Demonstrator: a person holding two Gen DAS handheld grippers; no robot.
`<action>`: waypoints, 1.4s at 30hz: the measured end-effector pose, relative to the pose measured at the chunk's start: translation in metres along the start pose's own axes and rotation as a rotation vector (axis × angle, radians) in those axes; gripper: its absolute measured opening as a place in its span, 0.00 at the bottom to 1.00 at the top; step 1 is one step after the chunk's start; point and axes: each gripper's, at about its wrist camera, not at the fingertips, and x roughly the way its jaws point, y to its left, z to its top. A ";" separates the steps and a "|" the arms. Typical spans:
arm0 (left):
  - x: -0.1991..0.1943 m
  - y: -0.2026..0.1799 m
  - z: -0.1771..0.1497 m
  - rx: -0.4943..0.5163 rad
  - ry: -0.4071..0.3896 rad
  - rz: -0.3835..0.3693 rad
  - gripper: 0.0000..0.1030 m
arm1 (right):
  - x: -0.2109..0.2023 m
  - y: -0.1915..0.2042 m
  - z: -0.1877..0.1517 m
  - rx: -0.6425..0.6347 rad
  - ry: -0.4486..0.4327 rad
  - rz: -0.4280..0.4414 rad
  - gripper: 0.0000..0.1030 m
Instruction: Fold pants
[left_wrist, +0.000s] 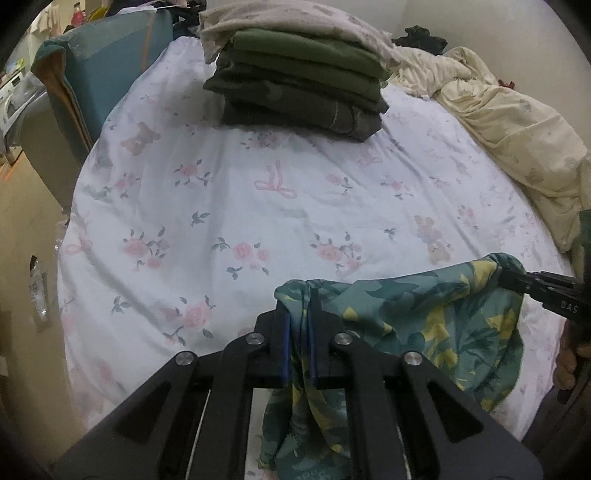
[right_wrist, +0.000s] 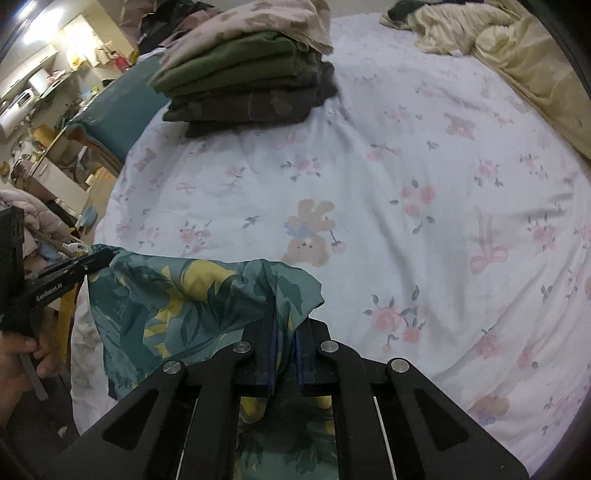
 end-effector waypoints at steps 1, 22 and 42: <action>-0.005 0.000 -0.002 0.005 -0.002 -0.004 0.05 | -0.001 0.001 -0.001 -0.002 -0.003 -0.001 0.06; -0.057 -0.035 -0.066 0.208 0.036 0.047 0.06 | -0.054 0.035 -0.081 -0.141 0.029 -0.082 0.06; -0.088 0.010 -0.073 -0.165 0.049 0.059 0.47 | -0.089 0.012 -0.104 0.097 0.091 -0.185 0.50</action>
